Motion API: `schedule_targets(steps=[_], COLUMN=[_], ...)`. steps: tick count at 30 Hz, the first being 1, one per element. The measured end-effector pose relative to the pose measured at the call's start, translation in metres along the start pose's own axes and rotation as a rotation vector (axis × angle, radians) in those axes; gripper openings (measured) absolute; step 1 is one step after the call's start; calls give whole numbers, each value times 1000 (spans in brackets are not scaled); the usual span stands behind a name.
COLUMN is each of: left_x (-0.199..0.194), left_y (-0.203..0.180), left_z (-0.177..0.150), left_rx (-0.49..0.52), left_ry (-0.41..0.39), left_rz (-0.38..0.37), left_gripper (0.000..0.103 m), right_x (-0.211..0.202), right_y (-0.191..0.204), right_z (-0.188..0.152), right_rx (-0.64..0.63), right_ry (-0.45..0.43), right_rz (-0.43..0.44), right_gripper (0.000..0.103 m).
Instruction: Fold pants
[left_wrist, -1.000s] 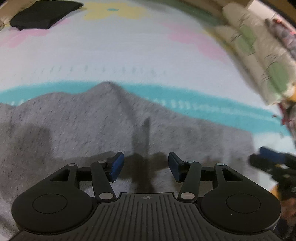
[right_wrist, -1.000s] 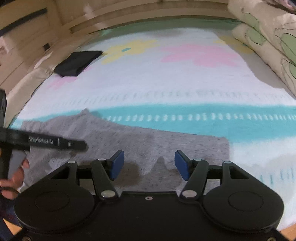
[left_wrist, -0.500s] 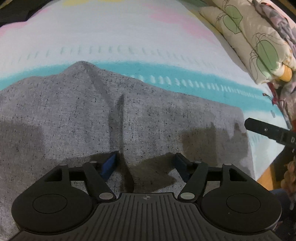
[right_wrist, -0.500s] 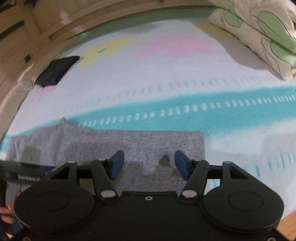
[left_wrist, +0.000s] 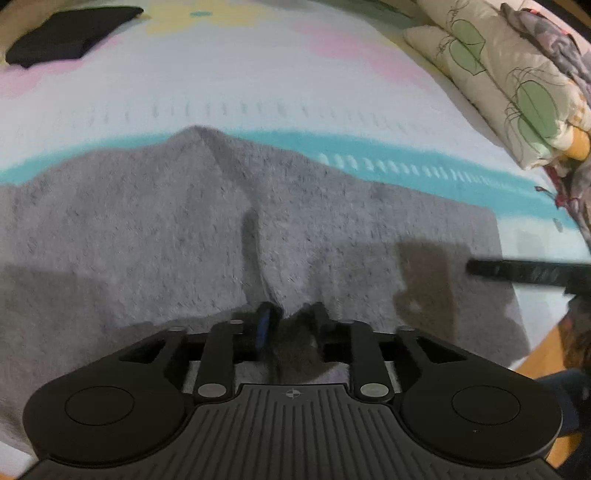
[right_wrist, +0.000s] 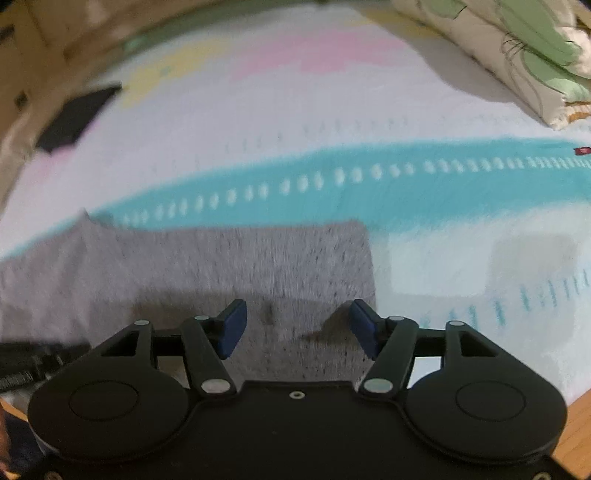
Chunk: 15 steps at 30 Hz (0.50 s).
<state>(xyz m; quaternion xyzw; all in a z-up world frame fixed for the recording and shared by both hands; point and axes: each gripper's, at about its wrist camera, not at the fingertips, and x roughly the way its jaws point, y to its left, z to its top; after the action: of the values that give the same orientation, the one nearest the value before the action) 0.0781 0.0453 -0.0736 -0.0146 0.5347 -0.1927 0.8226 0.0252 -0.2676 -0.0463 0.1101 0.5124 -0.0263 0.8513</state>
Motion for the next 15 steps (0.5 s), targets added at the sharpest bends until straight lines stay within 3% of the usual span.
schedule_targets(steps=[1, 2, 4, 7, 12, 15], left_x=[-3, -7, -15, -24, -4, 20], left_y=[-1, -2, 0, 11, 28, 33], left_z=[2, 3, 7, 22, 57, 73], left_rx=[3, 6, 9, -26, -68, -56], left_ry=[-4, -13, -37, -84, -48, -4], left_rz=[21, 40, 73, 127, 179, 183], left_gripper=[39, 40, 41, 45, 45, 45], right_x=[7, 15, 16, 19, 24, 24], right_y=[2, 5, 14, 24, 6, 7], right_z=[-2, -6, -11, -19, -17, -15], right_rx=[-12, -34, -95, -166, -22, -28], right_ry=[22, 38, 16, 22, 62, 69], right_rz=[-18, -39, -72, -117, -74, -76], right_gripper=[75, 76, 91, 102, 102, 103])
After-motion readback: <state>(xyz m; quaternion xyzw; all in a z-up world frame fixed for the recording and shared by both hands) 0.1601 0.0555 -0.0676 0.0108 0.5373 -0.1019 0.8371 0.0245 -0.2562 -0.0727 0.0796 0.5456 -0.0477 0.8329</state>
